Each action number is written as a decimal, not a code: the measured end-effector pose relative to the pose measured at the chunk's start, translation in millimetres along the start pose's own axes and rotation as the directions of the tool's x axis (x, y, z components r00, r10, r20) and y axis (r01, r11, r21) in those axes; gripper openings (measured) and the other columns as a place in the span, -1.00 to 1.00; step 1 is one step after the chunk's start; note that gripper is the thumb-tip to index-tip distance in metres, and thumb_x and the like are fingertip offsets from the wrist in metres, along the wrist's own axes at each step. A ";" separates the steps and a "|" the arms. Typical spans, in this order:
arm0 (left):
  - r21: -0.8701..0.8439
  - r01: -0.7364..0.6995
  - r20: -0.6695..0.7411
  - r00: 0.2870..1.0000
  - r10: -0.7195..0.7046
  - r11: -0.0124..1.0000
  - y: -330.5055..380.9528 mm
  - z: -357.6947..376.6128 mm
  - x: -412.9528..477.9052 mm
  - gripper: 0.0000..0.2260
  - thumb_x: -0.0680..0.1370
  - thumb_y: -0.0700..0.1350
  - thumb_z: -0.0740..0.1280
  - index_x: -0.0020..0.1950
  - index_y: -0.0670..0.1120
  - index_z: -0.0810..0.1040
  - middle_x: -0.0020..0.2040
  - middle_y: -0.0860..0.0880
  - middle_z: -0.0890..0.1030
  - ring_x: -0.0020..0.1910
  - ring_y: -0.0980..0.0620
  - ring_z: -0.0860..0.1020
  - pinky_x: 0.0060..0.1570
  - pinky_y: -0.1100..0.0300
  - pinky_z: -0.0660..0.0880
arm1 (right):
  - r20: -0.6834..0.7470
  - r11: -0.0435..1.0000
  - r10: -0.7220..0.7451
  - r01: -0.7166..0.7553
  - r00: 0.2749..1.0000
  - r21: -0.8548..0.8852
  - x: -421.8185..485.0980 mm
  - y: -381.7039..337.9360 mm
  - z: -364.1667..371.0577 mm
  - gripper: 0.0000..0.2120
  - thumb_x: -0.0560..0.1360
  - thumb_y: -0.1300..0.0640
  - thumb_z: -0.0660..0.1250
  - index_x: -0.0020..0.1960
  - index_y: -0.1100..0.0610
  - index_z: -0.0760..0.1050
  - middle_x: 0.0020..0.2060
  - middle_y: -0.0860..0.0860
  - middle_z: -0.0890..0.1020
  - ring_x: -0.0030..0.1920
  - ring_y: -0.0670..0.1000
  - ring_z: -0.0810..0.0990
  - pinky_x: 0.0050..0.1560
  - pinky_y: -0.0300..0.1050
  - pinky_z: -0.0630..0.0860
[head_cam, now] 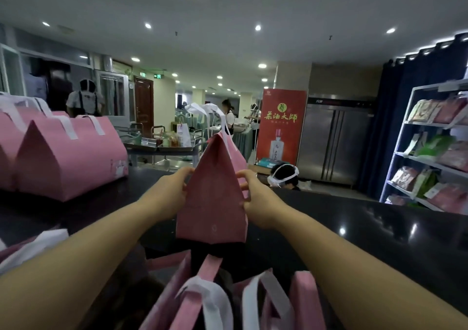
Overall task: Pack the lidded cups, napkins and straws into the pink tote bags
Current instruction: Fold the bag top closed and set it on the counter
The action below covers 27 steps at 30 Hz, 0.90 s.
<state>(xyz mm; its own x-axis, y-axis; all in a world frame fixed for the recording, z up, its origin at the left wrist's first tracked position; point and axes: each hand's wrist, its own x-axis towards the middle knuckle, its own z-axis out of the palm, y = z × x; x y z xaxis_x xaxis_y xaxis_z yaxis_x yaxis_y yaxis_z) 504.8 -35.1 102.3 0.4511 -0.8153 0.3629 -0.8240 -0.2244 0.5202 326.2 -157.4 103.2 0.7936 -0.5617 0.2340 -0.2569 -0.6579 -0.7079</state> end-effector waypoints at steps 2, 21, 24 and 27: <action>-0.016 0.008 0.000 1.000 -0.008 1.000 -21.4 -12.2 3.0 -0.61 0.51 -0.26 0.23 0.26 0.07 0.29 0.00 -0.09 0.60 -0.10 -0.06 0.58 -0.05 -0.05 0.55 | 0.024 1.000 0.019 -0.019 1.000 -0.020 12.8 -15.3 18.1 -0.51 0.50 0.33 0.22 0.27 -0.11 0.20 0.07 0.05 0.50 0.01 0.13 0.60 0.01 0.20 0.57; -0.071 -0.003 -0.272 0.962 -0.016 0.997 -59.3 -61.6 -13.7 -0.68 0.45 -0.08 0.40 0.16 -0.06 0.45 0.06 -0.08 0.56 -0.03 0.00 0.49 -0.09 0.14 0.37 | -0.174 0.933 -0.078 0.010 0.982 -0.360 6.7 -76.8 27.2 -0.71 0.50 0.12 0.35 0.21 0.07 0.49 0.14 0.04 0.57 0.07 -0.01 0.54 0.14 -0.04 0.50; -0.094 -0.125 -0.274 0.957 0.095 0.988 -25.8 -64.5 -39.9 -0.78 0.43 -0.08 0.43 0.01 -0.02 0.48 -0.10 -0.01 0.59 -0.13 0.04 0.55 -0.17 0.18 0.38 | -0.176 0.913 -0.141 0.060 0.974 -0.402 -37.7 -82.6 2.8 -0.81 0.50 0.11 0.36 0.11 0.08 0.54 0.00 -0.02 0.62 -0.03 -0.05 0.57 0.06 0.00 0.55; -0.139 -0.230 -0.246 0.950 0.191 0.963 15.5 -59.6 -75.2 -0.85 0.41 -0.05 0.43 -0.07 0.00 0.53 -0.19 0.10 0.59 -0.20 0.16 0.56 -0.26 0.24 0.42 | -0.154 0.903 -0.169 0.091 0.974 -0.419 -88.8 -81.5 -20.1 -0.82 0.49 0.11 0.37 0.08 0.07 0.55 -0.06 -0.05 0.63 -0.06 -0.10 0.59 0.02 -0.07 0.57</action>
<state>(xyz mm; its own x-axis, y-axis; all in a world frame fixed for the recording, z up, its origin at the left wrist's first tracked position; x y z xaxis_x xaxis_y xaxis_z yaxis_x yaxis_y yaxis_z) 478.5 54.5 129.2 0.3557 -0.6860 0.6347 -0.8497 0.0455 0.5253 265.6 -64.0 153.5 0.7314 -0.5126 0.4499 -0.3913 -0.8557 -0.3387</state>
